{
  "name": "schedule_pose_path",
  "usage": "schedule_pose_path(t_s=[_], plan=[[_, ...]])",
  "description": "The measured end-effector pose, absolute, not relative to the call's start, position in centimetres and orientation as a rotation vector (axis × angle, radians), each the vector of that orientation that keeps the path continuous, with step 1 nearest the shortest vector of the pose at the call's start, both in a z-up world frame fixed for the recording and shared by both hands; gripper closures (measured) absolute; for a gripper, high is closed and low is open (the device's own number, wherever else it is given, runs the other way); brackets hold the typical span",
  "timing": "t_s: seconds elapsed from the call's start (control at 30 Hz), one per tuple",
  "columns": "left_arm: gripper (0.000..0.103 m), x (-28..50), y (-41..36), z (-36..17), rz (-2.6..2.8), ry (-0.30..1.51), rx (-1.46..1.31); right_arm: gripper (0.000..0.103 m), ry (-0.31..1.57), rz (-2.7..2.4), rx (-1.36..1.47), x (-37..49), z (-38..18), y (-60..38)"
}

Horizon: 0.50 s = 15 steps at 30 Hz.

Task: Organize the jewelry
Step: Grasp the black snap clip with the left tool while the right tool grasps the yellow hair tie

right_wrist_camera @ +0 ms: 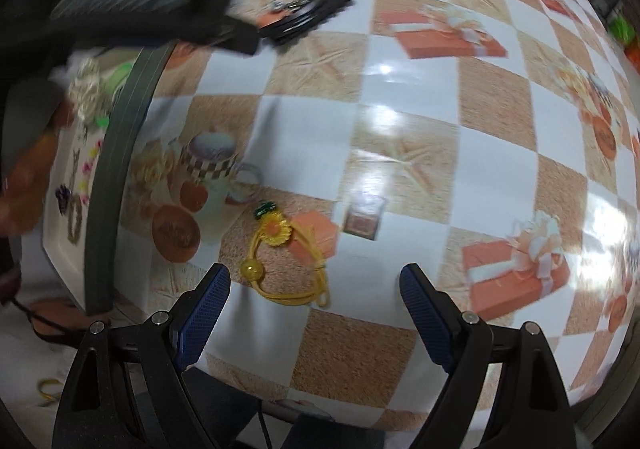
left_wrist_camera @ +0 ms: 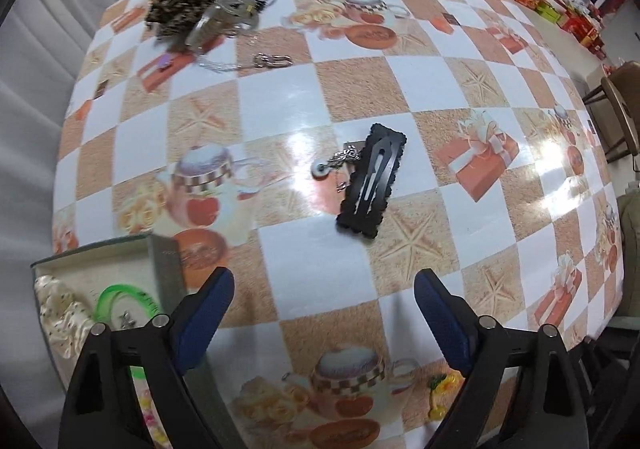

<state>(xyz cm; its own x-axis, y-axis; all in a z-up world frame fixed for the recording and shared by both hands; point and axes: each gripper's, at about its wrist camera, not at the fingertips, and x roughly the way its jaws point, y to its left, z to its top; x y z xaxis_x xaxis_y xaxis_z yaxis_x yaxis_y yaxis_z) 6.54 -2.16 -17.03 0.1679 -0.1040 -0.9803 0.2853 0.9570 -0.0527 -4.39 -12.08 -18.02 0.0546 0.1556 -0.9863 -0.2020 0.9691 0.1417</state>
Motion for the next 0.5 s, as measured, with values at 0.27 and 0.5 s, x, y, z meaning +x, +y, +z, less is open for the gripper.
schedule_pose_path(t_s=[0.27,0.5], plan=[[0.017,8.4,-4.1,-18.7,-0.324,1.383,0.137,0.019,1.403,0.256,-0.2,-6.0,-19.5,-9.1],[0.029,9.4,-6.6,-20.1,-0.343,1.385,0.186,0.034,1.362,0.226,-0.237,-6.9,-19.4,-8.8]])
